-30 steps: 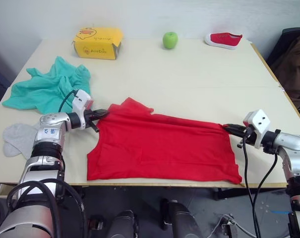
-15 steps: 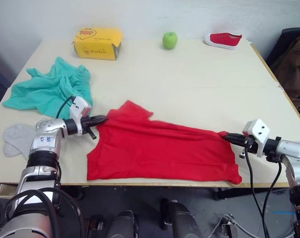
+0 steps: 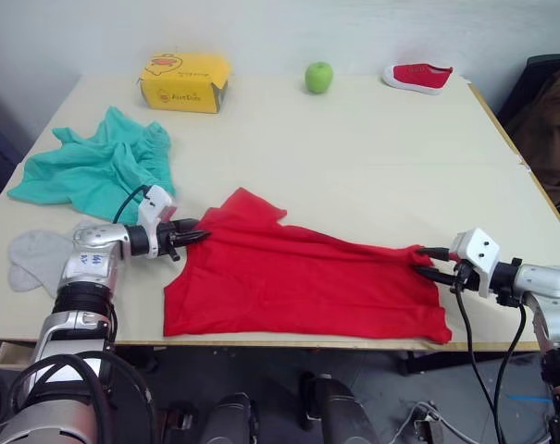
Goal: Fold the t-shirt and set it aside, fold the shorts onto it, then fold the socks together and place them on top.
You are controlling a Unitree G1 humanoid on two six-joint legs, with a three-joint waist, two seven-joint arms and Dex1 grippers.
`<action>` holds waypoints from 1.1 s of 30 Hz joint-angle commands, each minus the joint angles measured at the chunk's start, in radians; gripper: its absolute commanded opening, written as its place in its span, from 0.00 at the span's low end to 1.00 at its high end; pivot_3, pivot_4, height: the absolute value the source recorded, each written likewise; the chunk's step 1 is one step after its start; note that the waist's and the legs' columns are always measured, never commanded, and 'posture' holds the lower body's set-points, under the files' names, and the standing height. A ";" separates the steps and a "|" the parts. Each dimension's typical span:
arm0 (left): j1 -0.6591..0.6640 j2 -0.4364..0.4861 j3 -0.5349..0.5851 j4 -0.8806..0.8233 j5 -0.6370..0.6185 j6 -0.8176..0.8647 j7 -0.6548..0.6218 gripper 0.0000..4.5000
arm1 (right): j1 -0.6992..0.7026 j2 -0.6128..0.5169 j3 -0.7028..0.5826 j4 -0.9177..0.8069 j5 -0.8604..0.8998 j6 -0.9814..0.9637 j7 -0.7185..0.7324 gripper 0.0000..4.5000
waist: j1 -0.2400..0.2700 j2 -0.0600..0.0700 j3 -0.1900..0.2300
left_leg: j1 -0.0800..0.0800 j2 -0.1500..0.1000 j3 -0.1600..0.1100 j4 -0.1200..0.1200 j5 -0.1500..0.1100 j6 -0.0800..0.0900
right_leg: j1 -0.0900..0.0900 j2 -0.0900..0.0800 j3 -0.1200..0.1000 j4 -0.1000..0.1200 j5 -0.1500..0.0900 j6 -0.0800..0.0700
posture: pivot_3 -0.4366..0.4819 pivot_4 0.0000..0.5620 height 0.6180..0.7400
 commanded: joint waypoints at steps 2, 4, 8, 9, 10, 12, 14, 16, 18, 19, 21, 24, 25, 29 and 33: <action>-0.135 0.065 0.040 -0.073 -0.131 0.304 -0.121 0.62 | -0.009 -0.040 -0.064 -0.096 0.091 0.131 0.005 0.68 | 0.000 0.000 0.000 | 0.000 0.000 0.000 0.000 0.000 0.000 | 0.000 0.000 0.000 0.000 0.000 0.000 | 0.48 0.27 1.00; -0.229 0.055 0.035 0.009 -0.125 0.334 -0.107 0.62 | -0.018 -0.037 -0.066 -0.109 0.102 0.169 -0.002 0.68 | 0.005 0.000 0.000 | -0.001 0.000 -0.001 0.001 0.000 0.000 | 0.000 0.000 0.000 0.000 0.000 0.000 | 0.48 0.27 1.00; -0.357 -0.002 -0.002 0.211 -0.040 0.216 -0.001 0.62 | -0.007 -0.036 -0.069 -0.148 0.119 0.207 0.006 0.68 | 0.008 0.000 0.000 | 0.002 0.000 -0.003 0.001 -0.001 0.001 | 0.006 0.000 -0.002 -0.002 0.000 0.000 | 0.48 0.27 1.00; -0.380 -0.015 -0.010 0.255 -0.022 0.193 0.022 0.62 | -0.002 -0.037 -0.069 -0.161 0.125 0.216 0.010 0.68 | 0.008 0.000 0.000 | 0.005 0.000 -0.003 -0.001 -0.001 0.001 | 0.008 0.000 -0.002 -0.003 0.000 0.000 | 0.48 0.27 1.00; -0.401 -0.031 -0.022 0.301 0.001 0.165 0.043 0.62 | 0.007 -0.041 -0.073 -0.182 0.139 0.233 0.020 0.68 | 0.008 0.000 0.000 | 0.007 -0.001 -0.003 -0.002 -0.001 0.002 | 0.009 0.000 -0.002 -0.004 0.000 0.000 | 0.48 0.27 1.00; -0.430 -0.054 -0.036 0.368 0.033 0.118 0.063 0.62 | 0.021 -0.047 -0.081 -0.217 0.162 0.261 0.033 0.68 | 0.008 0.000 0.000 | 0.007 0.000 -0.003 -0.002 -0.001 0.002 | 0.010 0.000 -0.002 -0.004 0.000 0.000 | 0.48 0.27 1.00; -0.461 -0.097 -0.056 0.439 0.075 0.060 0.117 0.62 | 0.025 -0.055 -0.106 -0.274 0.201 0.311 0.028 0.68 | 0.007 -0.001 0.000 | 0.006 0.000 -0.003 -0.002 -0.001 0.001 | 0.009 0.000 -0.002 -0.004 0.000 0.000 | 0.48 0.27 1.00; -0.483 -0.134 -0.068 0.493 0.111 0.006 0.170 0.62 | 0.015 -0.058 -0.134 -0.329 0.242 0.373 0.004 0.68 | 0.008 -0.001 0.001 | 0.006 0.000 -0.003 -0.002 -0.001 0.001 | 0.009 0.000 -0.002 -0.004 0.000 0.000 | 0.48 0.27 1.00; -0.500 -0.165 -0.067 0.532 0.133 -0.030 0.216 0.62 | -0.004 -0.059 -0.162 -0.390 0.292 0.460 -0.031 0.68 | 0.008 -0.001 0.001 | 0.006 0.000 -0.003 -0.002 -0.001 0.001 | 0.009 0.000 -0.002 -0.004 0.000 0.000 | 0.48 0.27 1.00; -0.507 -0.179 -0.067 0.547 0.141 -0.042 0.235 0.62 | -0.011 -0.061 -0.172 -0.418 0.315 0.500 -0.044 0.68 | 0.008 -0.001 0.001 | 0.006 0.000 -0.003 -0.002 -0.001 0.001 | 0.009 0.000 -0.002 -0.004 0.000 0.000 | 0.48 0.27 1.00; -0.517 -0.203 -0.070 0.570 0.161 -0.061 0.268 0.63 | -0.015 -0.068 -0.193 -0.473 0.362 0.576 -0.062 0.76 | 0.008 -0.001 0.001 | 0.007 0.000 -0.003 -0.002 -0.002 0.000 | 0.009 0.000 -0.002 -0.004 0.000 0.000 | 0.48 0.27 1.00; -0.520 -0.231 -0.085 0.593 0.200 -0.086 0.306 0.63 | 0.000 -0.076 -0.209 -0.546 0.401 0.643 -0.084 0.97 | 0.010 -0.001 0.001 | 0.007 0.000 -0.003 -0.002 -0.002 0.000 | 0.009 0.000 -0.003 -0.004 0.000 0.000 | 0.48 0.27 1.00; -0.519 -0.236 -0.087 0.599 0.210 -0.093 0.318 0.63 | 0.006 -0.077 -0.211 -0.562 0.404 0.651 -0.090 0.99 | 0.012 -0.001 0.001 | 0.007 0.000 -0.002 -0.002 -0.002 0.000 | 0.009 0.000 -0.002 -0.004 0.000 0.000 | 0.48 0.27 1.00; -0.516 -0.261 -0.085 0.620 0.245 -0.097 0.376 0.59 | 0.024 -0.062 -0.219 -0.615 0.411 0.675 -0.136 1.00 | 0.020 -0.001 0.001 | 0.007 0.000 -0.002 -0.002 -0.002 0.000 | 0.009 0.000 -0.002 -0.004 0.000 0.000 | 0.48 0.27 1.00; -0.507 -0.274 -0.093 0.628 0.282 -0.102 0.385 0.36 | 0.042 -0.055 -0.222 -0.656 0.423 0.693 -0.167 1.00 | 0.026 -0.001 0.001 | 0.007 0.000 -0.002 -0.002 -0.002 0.000 | 0.009 0.000 -0.002 -0.004 0.000 0.000 | 0.48 0.27 1.00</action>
